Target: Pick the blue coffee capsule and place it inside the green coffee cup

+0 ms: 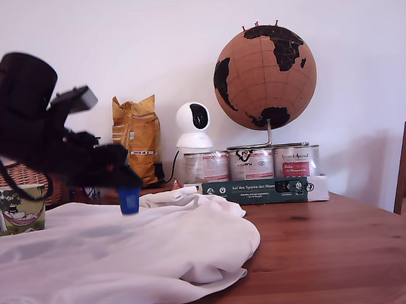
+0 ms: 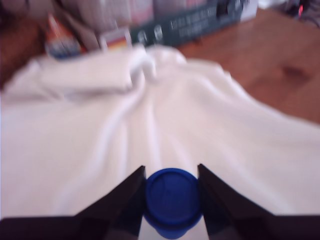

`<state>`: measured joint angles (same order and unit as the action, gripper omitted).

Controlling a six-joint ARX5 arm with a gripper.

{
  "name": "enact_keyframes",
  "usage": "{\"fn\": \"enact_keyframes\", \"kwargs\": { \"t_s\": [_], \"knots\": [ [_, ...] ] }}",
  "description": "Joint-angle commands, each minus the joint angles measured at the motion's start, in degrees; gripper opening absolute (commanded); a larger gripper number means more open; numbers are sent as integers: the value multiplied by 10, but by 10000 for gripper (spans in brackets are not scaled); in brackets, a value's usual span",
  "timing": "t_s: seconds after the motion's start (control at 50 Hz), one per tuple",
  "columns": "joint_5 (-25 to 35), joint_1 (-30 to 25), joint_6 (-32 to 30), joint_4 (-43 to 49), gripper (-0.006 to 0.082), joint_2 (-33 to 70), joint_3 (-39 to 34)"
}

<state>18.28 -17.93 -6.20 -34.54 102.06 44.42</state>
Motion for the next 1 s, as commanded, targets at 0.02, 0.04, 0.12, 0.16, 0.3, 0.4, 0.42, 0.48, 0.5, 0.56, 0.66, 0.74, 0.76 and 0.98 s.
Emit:
{"fn": "enact_keyframes", "kwargs": {
  "t_s": [0.02,0.04,0.12,0.16,0.3,0.4,0.42,0.48,0.5,0.56,0.66,0.74,0.76,0.98],
  "knots": [
    [-8,19,1,-6,228,-31,12],
    [-9,24,1,-6,228,-35,12],
    [-9,44,1,0,228,-50,16],
    [-10,56,1,2,228,-56,17],
    [-23,97,2,2,229,-66,26],
    [-23,124,2,11,229,-66,38],
    [-23,129,2,15,229,-66,41],
    [-23,145,2,25,229,-66,50],
    [-23,151,2,28,229,-66,54],
    [-23,166,2,35,229,-66,63],
    [-23,185,2,50,229,-66,75],
    [-23,200,2,70,229,-65,82],
    [-23,203,2,73,229,-65,83],
    [-22,236,2,82,229,-52,83]
  ]
}}
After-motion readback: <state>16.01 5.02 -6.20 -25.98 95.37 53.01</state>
